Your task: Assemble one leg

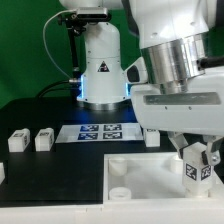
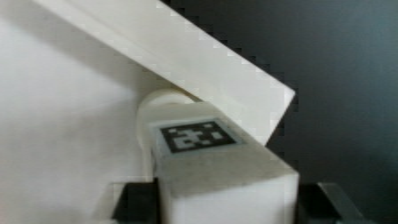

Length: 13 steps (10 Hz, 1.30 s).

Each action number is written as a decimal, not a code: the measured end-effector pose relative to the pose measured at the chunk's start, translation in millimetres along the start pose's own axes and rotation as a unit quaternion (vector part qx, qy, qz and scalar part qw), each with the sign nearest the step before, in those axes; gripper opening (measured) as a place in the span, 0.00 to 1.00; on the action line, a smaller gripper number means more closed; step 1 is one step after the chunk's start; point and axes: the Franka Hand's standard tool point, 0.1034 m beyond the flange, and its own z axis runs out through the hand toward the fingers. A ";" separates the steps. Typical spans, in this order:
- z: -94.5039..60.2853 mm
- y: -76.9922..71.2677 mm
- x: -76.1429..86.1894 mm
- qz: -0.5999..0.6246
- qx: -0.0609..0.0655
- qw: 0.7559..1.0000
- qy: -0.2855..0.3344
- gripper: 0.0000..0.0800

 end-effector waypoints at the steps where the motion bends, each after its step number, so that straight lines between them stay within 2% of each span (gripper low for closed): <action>1: -0.2 1.6 0.5 0.082 0.007 0.997 -0.003 0.41; 2: 0.6 2.8 -1.3 0.154 0.013 0.988 -0.005 0.41; 4: 0.8 3.4 -1.7 0.141 0.016 0.990 -0.004 0.41; 6: 1.3 3.3 -3.3 0.124 0.015 0.992 -0.004 0.71; 7: 2.4 4.3 -11.4 0.037 -0.006 0.999 -0.008 0.78; 9: 1.6 3.2 -11.1 -0.085 -0.008 0.996 -0.008 0.81; 12: 1.7 3.3 -11.1 -0.227 -0.007 0.974 -0.009 0.81; 13: 1.9 2.1 -14.0 -0.327 -0.024 0.945 0.005 0.81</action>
Offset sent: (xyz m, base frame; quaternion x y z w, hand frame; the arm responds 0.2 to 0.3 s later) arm 0.0000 0.0000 0.0000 0.0000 0.0000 0.0000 1.0000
